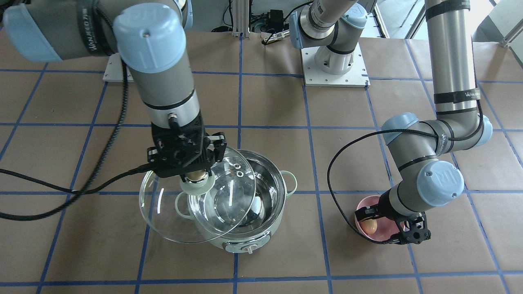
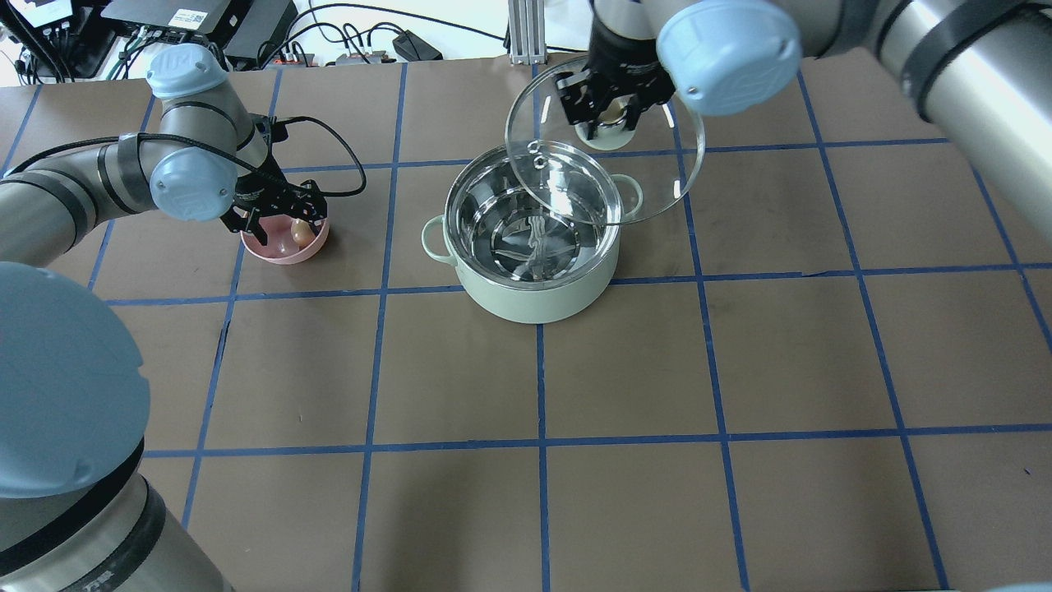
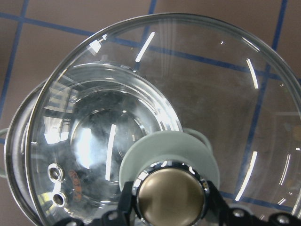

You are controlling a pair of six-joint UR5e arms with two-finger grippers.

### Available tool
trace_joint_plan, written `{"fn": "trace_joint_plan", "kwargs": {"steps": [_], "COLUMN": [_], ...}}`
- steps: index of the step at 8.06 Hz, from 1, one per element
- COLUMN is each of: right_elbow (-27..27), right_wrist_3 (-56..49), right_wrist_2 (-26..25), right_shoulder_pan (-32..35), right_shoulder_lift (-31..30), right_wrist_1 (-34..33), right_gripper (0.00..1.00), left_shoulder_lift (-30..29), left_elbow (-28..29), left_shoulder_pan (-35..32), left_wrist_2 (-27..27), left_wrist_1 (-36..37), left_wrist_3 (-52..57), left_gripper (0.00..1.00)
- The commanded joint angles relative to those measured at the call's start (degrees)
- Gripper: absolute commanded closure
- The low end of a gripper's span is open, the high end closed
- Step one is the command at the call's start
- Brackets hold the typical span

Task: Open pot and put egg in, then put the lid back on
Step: 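Lift the glass lid off the pot and carry it aside with the right gripper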

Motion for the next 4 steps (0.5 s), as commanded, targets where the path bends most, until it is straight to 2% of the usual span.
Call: {"fn": "trace_joint_plan", "kwargs": {"steps": [1, 4], "right_elbow": [0.7, 3.7], "right_wrist_3": [-9.1, -18.7], "right_wrist_2": [-0.1, -3.8], "right_shoulder_pan": [-11.3, -16.2], "right_shoulder_lift": [-2.5, -2.5], "right_wrist_1": [2.2, 1.9], "right_gripper": [1.0, 1.0], "left_shoulder_lift": [-0.2, -1.4], "left_elbow": [-0.1, -0.2], "left_shoulder_pan": [0.0, 0.1], "left_wrist_2": [-0.2, 0.0], "left_wrist_1": [0.6, 2.1], "left_wrist_3": [-0.1, 0.0], "left_gripper": [0.12, 0.12]}}
